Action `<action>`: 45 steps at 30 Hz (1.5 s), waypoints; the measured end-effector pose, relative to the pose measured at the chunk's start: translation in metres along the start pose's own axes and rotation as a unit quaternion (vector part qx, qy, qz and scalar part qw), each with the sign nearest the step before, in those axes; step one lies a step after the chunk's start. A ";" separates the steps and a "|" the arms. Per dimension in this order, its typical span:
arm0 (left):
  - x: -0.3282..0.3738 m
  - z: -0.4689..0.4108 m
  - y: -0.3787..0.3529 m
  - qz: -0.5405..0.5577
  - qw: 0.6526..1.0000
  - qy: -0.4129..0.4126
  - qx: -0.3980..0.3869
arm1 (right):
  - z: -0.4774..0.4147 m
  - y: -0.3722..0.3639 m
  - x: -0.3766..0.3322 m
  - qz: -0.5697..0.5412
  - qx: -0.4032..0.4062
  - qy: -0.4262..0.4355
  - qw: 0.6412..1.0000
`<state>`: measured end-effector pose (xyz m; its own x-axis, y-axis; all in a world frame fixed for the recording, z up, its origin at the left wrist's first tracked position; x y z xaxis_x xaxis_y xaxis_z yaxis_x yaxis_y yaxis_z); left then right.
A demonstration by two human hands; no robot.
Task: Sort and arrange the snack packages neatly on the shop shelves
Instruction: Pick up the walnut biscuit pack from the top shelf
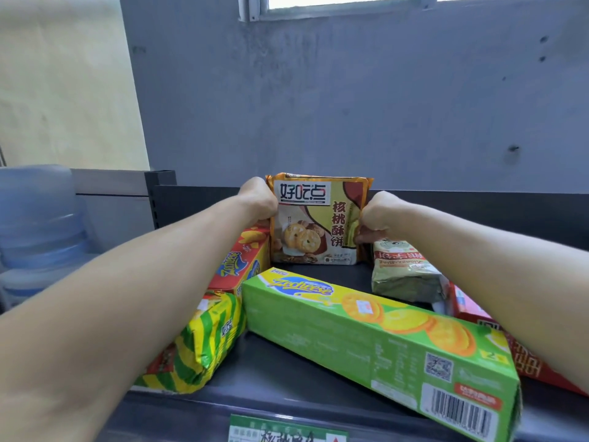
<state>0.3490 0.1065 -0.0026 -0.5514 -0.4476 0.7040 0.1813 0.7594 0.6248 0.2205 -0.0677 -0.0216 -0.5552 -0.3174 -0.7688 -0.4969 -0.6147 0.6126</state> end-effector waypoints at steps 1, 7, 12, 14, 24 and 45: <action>-0.001 -0.001 0.001 -0.006 1.000 -0.002 0.004 | 0.001 -0.002 -0.002 0.004 -0.004 0.003 1.000; -0.003 -0.002 -0.002 -0.014 1.000 0.001 0.003 | 0.010 -0.005 -0.004 -0.006 0.016 0.001 1.000; -0.003 -0.001 0.001 0.047 0.999 0.013 0.022 | 0.017 -0.005 -0.005 -0.039 0.020 0.004 0.999; 0.000 0.005 0.000 0.073 0.997 0.021 0.002 | 0.022 -0.007 -0.005 -0.039 0.005 0.005 0.999; 0.033 0.030 0.020 -0.034 0.997 -0.062 0.037 | 0.048 0.031 -0.021 -0.008 0.153 0.064 0.986; 0.102 0.084 -0.096 -0.080 0.949 -0.038 -0.302 | 0.095 0.098 0.065 0.068 0.141 0.006 0.988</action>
<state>0.2069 0.0274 -0.0195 -0.6640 -0.4813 0.5723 0.5118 0.2654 0.8170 0.0723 -0.0800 0.0059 -0.6232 -0.3925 -0.6764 -0.5842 -0.3413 0.7363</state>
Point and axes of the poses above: each hand's wrist, its own z-axis away from the middle knuckle, its own y-axis out of the back of the hand, x = y × z, the point moved 6 cm from there along -z, towards the middle knuckle, and after that the axes turned 11 degrees about -y, right-handed, at the moved point
